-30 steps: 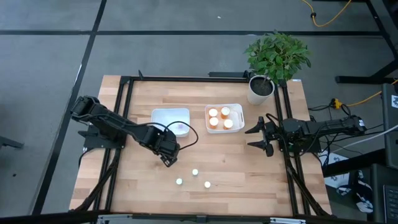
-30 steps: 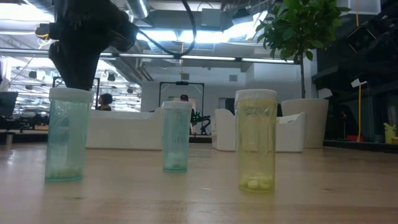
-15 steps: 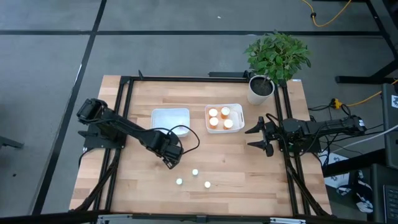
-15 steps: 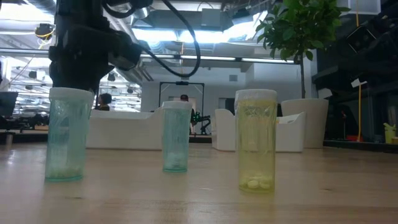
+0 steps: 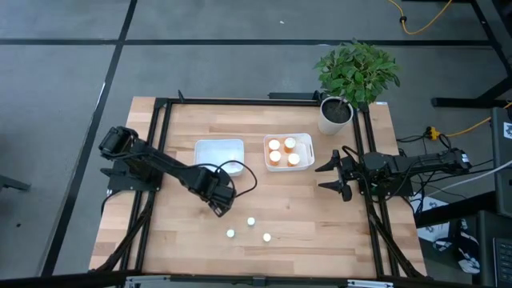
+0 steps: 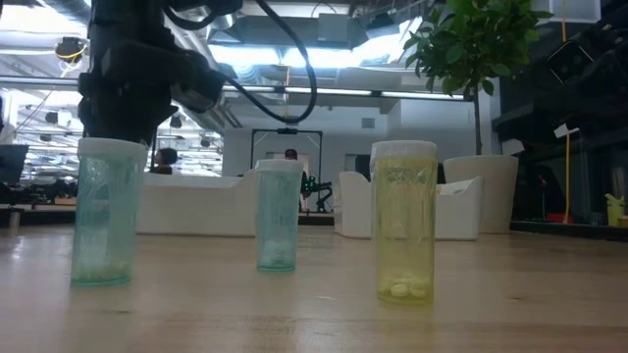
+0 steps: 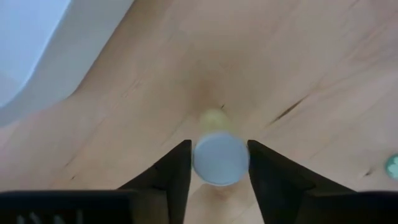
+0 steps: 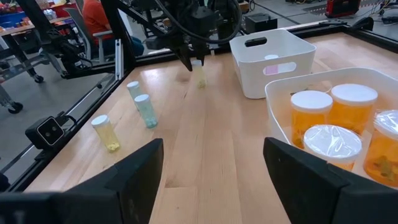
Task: Pick and place medicine bottles into bin by pill shape (circle, oval)
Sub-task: Put the top yellow pill bottle into the left white bin
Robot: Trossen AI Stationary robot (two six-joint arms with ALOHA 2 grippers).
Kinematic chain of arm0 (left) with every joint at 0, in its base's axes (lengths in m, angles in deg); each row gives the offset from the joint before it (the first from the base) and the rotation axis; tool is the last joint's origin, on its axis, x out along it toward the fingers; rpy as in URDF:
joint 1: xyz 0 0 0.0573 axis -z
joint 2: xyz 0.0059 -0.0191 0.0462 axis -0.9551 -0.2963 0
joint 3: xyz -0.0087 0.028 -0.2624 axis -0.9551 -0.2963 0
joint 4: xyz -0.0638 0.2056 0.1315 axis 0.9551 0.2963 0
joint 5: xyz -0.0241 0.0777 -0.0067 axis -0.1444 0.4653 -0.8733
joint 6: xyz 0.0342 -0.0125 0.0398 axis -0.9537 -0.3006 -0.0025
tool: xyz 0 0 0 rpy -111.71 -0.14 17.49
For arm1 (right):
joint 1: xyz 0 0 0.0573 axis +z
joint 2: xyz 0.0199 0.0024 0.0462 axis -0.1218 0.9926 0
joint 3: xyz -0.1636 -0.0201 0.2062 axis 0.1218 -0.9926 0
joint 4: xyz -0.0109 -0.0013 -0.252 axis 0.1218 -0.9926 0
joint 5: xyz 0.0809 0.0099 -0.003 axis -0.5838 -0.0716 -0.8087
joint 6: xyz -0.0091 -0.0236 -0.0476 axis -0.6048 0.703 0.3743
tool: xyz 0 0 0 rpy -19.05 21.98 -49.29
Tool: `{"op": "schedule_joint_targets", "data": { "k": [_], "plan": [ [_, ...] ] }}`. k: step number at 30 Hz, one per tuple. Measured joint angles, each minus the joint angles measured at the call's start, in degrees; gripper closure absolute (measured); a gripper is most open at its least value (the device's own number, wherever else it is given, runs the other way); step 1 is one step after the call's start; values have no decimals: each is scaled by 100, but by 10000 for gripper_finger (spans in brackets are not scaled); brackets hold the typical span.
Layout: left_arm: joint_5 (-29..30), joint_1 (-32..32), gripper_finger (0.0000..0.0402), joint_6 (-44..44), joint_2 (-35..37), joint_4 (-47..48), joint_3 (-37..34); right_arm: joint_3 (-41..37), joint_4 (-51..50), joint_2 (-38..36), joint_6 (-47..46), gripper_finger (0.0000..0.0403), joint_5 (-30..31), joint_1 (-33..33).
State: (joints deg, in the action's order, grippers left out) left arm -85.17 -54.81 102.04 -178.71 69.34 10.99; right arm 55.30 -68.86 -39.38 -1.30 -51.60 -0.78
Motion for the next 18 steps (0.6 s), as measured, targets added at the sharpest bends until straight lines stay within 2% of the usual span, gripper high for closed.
{"op": "schedule_joint_targets", "data": {
  "k": [4, 9, 15, 18],
  "plan": [
    [2, -59, 277, -32, 0, 12, 0, 0, 0, 0, 1, 124, -1, 1],
    [-3, -176, 286, -109, 103, 299, 152, 1, 0, 0, 1, 124, -2, 2],
    [35, -575, 286, -605, 489, 1658, 1169, 0, 0, 0, -1, 124, -1, 1],
    [267, -916, 286, -980, 612, 2303, 1790, -1, 0, 0, 1, 124, 0, 0]
  ]
}}
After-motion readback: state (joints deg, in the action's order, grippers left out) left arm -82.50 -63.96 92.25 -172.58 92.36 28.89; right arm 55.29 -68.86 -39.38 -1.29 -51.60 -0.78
